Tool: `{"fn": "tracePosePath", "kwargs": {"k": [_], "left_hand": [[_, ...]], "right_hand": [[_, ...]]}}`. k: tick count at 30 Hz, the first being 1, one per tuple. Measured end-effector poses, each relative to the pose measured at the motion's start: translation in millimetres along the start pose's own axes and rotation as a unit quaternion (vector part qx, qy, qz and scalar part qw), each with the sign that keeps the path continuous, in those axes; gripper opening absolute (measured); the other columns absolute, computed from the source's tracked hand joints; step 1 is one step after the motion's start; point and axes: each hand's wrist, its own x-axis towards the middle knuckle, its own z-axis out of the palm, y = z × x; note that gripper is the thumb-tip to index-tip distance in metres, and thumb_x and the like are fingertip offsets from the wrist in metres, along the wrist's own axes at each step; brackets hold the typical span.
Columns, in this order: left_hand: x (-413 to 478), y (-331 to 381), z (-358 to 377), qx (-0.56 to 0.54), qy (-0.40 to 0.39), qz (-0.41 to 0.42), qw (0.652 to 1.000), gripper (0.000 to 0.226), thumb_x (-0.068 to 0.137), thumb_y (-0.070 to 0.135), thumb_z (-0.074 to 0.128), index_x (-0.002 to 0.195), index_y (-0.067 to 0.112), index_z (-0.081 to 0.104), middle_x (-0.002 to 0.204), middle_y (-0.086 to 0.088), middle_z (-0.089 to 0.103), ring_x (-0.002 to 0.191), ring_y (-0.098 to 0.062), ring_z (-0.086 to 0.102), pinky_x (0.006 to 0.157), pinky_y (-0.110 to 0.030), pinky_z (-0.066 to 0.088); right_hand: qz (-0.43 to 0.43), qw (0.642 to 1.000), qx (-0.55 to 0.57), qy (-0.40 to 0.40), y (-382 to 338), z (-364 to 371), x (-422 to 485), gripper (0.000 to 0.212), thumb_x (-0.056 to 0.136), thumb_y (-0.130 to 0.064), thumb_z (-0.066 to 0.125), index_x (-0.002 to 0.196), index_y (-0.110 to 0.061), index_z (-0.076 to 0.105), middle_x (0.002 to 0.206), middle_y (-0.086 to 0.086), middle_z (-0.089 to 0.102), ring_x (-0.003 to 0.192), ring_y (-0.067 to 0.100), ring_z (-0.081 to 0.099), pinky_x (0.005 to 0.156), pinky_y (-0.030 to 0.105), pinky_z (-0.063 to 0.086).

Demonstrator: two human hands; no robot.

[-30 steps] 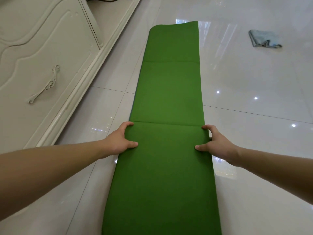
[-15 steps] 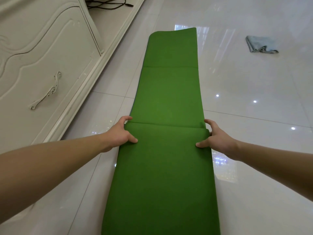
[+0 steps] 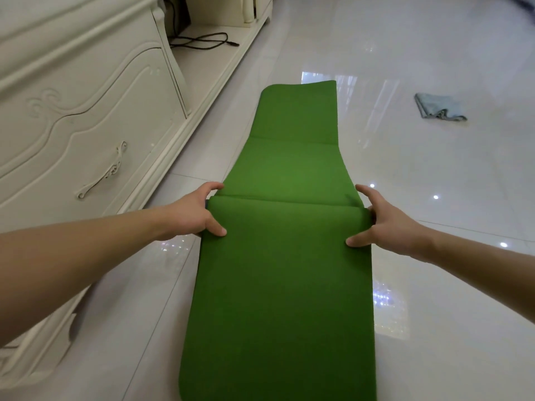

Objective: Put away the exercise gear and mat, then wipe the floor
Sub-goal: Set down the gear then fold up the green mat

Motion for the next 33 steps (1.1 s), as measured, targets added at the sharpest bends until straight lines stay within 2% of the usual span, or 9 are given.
{"fn": "tracePosePath", "kwargs": {"k": [5,9,12,17,23,25,27,30,33], "left_hand": [[-9,4,-6,0.031,0.019,0.015,0.999,0.111,0.060,-0.012,0.086,0.149,0.030,0.033,0.114,-0.007,0.065,0.096,-0.029,0.070,0.078,-0.043,0.061],[-16,9,-8,0.069,0.054,0.048,0.995,0.098,0.055,-0.008,0.090,0.138,0.023,0.049,0.108,0.000,0.068,0.094,-0.020,0.069,0.075,-0.034,0.059],[-19,14,-11,0.083,0.093,0.075,0.989,0.086,0.053,-0.004,0.092,0.126,0.023,0.055,0.103,0.003,0.068,0.091,-0.015,0.067,0.072,-0.028,0.055],[-22,19,-12,0.080,0.141,0.107,0.981,0.081,0.053,0.002,0.094,0.120,0.027,0.055,0.100,0.006,0.065,0.088,-0.013,0.065,0.066,-0.030,0.053],[-21,9,-10,0.094,0.168,0.132,0.972,0.070,0.053,0.009,0.096,0.111,0.024,0.060,0.107,0.004,0.059,0.093,-0.015,0.062,0.077,-0.033,0.052],[-20,8,-12,0.085,0.164,0.137,0.973,0.070,0.054,0.008,0.095,0.112,0.025,0.060,0.113,0.004,0.055,0.097,-0.015,0.059,0.079,-0.033,0.051],[-21,8,-11,0.036,0.130,0.132,0.982,0.070,0.058,0.000,0.092,0.114,0.025,0.058,0.110,0.003,0.060,0.097,-0.016,0.062,0.076,-0.032,0.054],[-21,8,-12,-0.003,0.094,0.127,0.987,0.062,0.064,-0.008,0.086,0.110,0.021,0.057,0.100,-0.007,0.066,0.093,-0.022,0.067,0.069,-0.030,0.055],[-20,6,-13,-0.017,0.086,0.127,0.988,0.060,0.064,-0.008,0.086,0.109,0.020,0.057,0.100,-0.010,0.067,0.094,-0.025,0.068,0.071,-0.032,0.056]], "right_hand": [[-0.020,0.997,-0.068,-0.003,-11,-8,-6,0.115,0.068,-0.002,0.084,0.152,-0.038,0.014,0.111,-0.007,0.055,0.095,0.012,0.064,0.079,0.027,0.052],[-0.041,0.994,-0.099,0.031,-15,-12,-9,0.114,0.063,-0.007,0.088,0.151,-0.034,0.022,0.110,-0.010,0.054,0.097,0.011,0.062,0.081,0.028,0.050],[-0.064,0.990,-0.107,0.069,-23,-16,-10,0.104,0.060,-0.009,0.090,0.145,-0.029,0.034,0.112,-0.008,0.055,0.093,0.006,0.060,0.074,0.022,0.047],[-0.084,0.983,-0.117,0.115,-28,-21,-8,0.082,0.057,-0.013,0.091,0.128,-0.026,0.053,0.101,-0.010,0.062,0.086,0.003,0.061,0.065,0.020,0.047],[-0.108,0.977,-0.111,0.150,-20,-16,-9,0.063,0.055,-0.013,0.091,0.108,-0.027,0.058,0.098,-0.005,0.061,0.086,0.008,0.058,0.064,0.024,0.044],[-0.115,0.974,-0.109,0.159,-17,-15,-8,0.064,0.055,-0.013,0.092,0.107,-0.027,0.058,0.105,-0.003,0.053,0.089,0.008,0.054,0.069,0.022,0.043],[-0.114,0.978,-0.080,0.153,-14,-15,-6,0.064,0.055,-0.010,0.092,0.107,-0.026,0.058,0.114,-0.003,0.044,0.095,0.011,0.053,0.075,0.025,0.047],[-0.108,0.989,-0.009,0.103,-13,-17,-6,0.061,0.057,-0.002,0.089,0.103,-0.025,0.058,0.126,-0.012,0.049,0.101,0.011,0.058,0.075,0.028,0.049],[-0.109,0.991,0.022,0.071,-12,-20,-7,0.056,0.059,0.003,0.086,0.100,-0.021,0.056,0.098,-0.001,0.065,0.089,0.016,0.062,0.069,0.031,0.048]]}}
